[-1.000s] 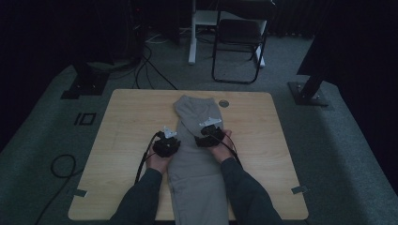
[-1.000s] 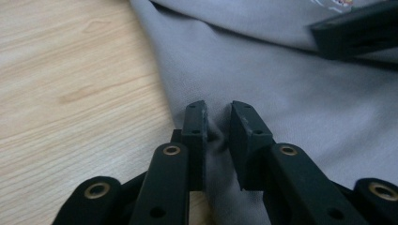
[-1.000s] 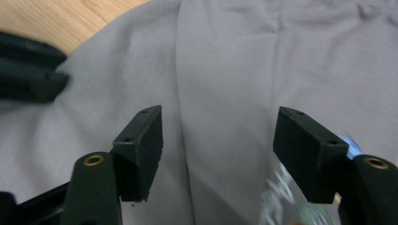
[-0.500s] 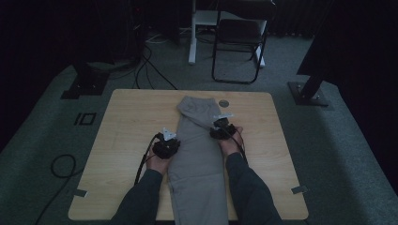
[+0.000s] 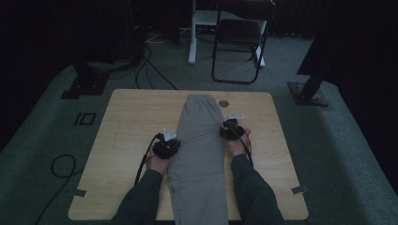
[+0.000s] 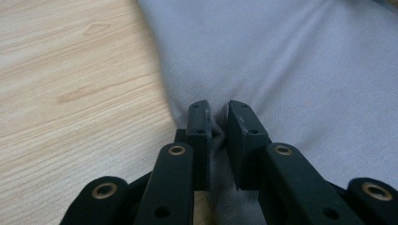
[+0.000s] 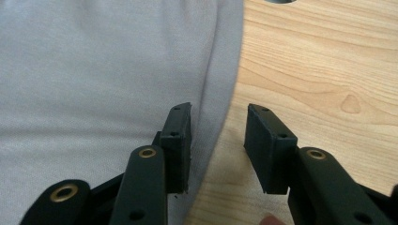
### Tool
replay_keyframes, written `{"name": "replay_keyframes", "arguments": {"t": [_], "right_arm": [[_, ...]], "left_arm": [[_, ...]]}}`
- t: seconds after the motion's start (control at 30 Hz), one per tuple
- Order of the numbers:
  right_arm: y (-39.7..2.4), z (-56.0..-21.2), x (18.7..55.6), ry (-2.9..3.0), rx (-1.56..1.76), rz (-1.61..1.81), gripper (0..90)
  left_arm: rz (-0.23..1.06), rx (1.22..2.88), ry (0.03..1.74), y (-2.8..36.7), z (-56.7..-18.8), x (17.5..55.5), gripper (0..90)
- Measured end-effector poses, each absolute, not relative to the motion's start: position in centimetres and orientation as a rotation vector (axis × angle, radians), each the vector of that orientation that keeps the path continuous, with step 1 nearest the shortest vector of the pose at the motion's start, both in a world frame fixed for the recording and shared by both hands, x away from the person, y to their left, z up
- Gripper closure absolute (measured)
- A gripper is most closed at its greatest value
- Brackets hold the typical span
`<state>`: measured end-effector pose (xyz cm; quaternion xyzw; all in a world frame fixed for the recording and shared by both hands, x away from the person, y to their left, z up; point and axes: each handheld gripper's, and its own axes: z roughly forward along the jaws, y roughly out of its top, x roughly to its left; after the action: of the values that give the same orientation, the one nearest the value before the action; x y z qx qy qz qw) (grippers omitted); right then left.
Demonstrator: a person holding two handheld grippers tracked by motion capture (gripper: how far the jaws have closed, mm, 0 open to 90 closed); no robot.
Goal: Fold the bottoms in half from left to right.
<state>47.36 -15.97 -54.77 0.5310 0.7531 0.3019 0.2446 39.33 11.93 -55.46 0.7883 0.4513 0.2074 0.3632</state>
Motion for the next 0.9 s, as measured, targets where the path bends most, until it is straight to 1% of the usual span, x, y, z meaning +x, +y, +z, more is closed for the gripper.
{"name": "replay_keyframes", "arguments": {"t": [0.2, 0.37, 0.57, 0.7, 0.8, 0.9], "right_arm": [[-16.1, -54.8, 46.6, 2.082, 1.427, 0.852, 66.9], [-16.4, -54.9, 45.4, 2.120, 1.396, 0.878, 66.7], [-16.6, -54.8, 43.4, 2.175, 1.365, 0.909, 66.4], [-16.6, -54.9, 42.1, 2.192, 1.327, 0.919, 66.4], [-16.8, -55.0, 41.5, 2.195, 1.319, 0.930, 66.4], [-17.0, -55.0, 41.4, 2.195, 1.325, 0.943, 66.5]], "left_arm": [[0.524, 2.032, 1.154, 12.1, -55.5, 38.5, 79.3], [0.498, 2.028, 1.148, 12.7, -55.5, 36.9, 79.3], [0.470, 2.048, 1.114, 12.9, -55.5, 33.5, 79.3], [0.442, 2.047, 1.089, 12.8, -55.4, 31.9, 79.0], [0.478, 2.015, 1.080, 12.9, -54.9, 32.2, 71.3], [0.502, 1.942, 1.129, 13.3, -53.8, 34.3, 69.0]]}}
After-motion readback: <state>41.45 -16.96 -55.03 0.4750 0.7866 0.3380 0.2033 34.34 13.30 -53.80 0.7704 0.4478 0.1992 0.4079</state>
